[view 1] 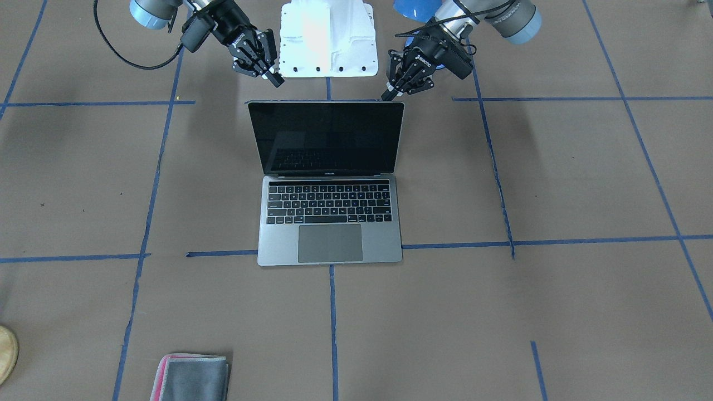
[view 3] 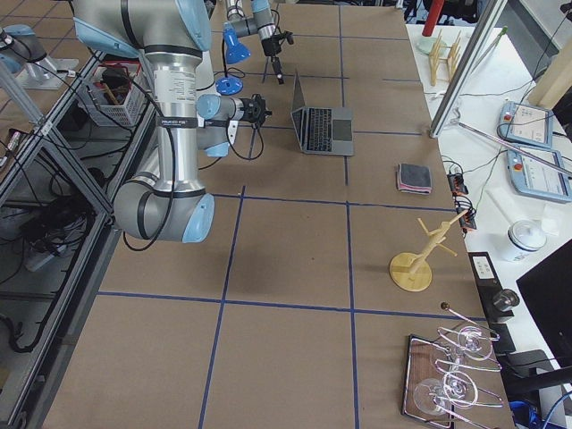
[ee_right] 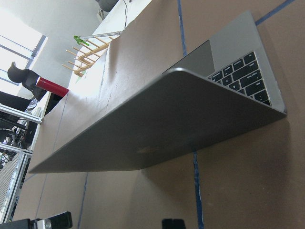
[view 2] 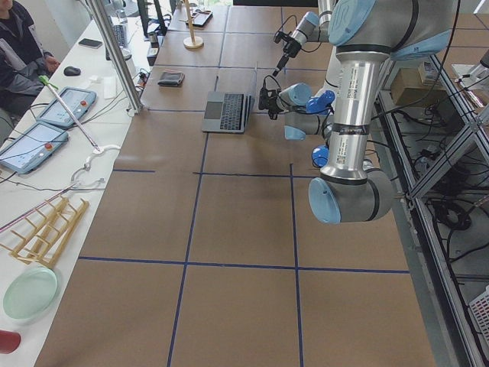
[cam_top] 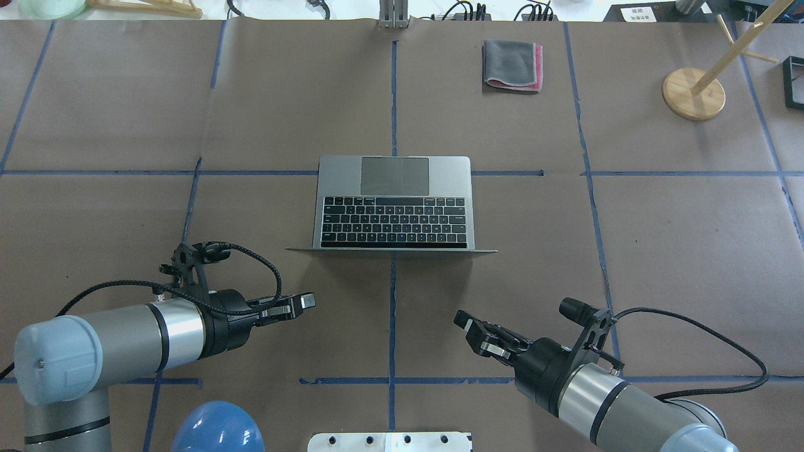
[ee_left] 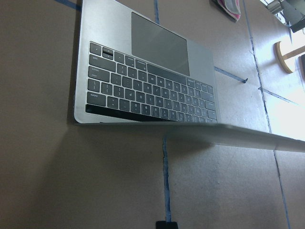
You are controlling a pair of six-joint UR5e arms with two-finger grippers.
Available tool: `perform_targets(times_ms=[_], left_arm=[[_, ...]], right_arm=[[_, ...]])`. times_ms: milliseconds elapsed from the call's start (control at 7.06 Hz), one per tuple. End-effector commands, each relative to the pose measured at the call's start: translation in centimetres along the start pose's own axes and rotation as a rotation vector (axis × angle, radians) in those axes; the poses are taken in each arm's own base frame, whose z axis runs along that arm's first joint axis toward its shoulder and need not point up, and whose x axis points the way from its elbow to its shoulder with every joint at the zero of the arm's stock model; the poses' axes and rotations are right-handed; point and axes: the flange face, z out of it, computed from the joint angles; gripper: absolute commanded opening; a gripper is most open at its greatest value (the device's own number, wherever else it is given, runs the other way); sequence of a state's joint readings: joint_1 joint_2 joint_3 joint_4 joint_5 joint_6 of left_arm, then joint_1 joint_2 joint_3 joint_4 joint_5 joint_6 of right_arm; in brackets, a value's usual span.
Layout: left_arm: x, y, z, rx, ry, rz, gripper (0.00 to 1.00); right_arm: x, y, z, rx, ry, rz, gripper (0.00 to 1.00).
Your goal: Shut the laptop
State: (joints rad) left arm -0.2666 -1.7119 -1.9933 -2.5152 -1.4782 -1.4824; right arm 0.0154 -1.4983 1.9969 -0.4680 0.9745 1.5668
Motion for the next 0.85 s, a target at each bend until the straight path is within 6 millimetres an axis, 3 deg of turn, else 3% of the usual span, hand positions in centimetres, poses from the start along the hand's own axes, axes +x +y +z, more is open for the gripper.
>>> perform_targets(times_ms=[0, 708], left_arm=[[0.7, 0.0, -0.1, 0.010, 0.014, -0.007, 0.00], [0.6, -0.9, 0.0, 0.054, 0.010, -0.029, 0.00]], right_arm=[[-0.1, -0.7, 0.2, 0.081, -0.001, 0.000, 0.00], [0.4, -2.6, 1.6, 0.157, 0.010, -0.010, 0.00]])
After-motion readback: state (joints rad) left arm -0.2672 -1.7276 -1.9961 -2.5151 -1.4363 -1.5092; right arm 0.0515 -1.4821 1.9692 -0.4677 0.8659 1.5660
